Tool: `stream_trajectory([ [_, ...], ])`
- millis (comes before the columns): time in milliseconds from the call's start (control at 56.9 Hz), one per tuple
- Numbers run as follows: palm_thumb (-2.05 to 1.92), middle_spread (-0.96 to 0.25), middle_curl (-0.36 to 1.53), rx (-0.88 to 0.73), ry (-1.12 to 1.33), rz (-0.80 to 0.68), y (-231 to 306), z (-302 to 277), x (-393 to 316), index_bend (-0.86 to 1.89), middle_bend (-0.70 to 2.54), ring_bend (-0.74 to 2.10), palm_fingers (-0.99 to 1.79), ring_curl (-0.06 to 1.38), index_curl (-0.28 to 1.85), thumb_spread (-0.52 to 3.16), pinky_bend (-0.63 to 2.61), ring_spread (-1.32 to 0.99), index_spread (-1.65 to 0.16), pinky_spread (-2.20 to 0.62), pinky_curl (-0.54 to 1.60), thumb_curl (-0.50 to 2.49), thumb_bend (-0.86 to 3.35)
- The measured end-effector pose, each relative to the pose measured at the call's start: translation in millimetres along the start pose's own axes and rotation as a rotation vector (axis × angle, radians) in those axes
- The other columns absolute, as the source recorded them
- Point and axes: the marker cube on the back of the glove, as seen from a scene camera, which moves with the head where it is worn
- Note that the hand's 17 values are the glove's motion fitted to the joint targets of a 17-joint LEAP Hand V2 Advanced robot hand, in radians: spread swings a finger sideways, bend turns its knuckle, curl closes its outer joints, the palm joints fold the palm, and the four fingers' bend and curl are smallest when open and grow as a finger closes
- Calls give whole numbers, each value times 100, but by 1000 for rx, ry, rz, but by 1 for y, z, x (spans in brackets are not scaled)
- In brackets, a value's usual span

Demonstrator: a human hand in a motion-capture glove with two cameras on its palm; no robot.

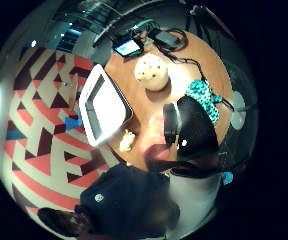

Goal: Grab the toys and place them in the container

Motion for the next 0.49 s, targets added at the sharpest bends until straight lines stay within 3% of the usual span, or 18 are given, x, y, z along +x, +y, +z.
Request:
stream_trajectory([
  [211,23,0,14,29,-47,-49,-12,-2,-14,17,25,19,12,4,14,116,56,-2,-20,1,20,10,26],
  [492,11,0,20,38,-80,-218,-43,21,-47,7,16,24,-13,11,16,141,75,-2,-22,2,29,17,19],
])
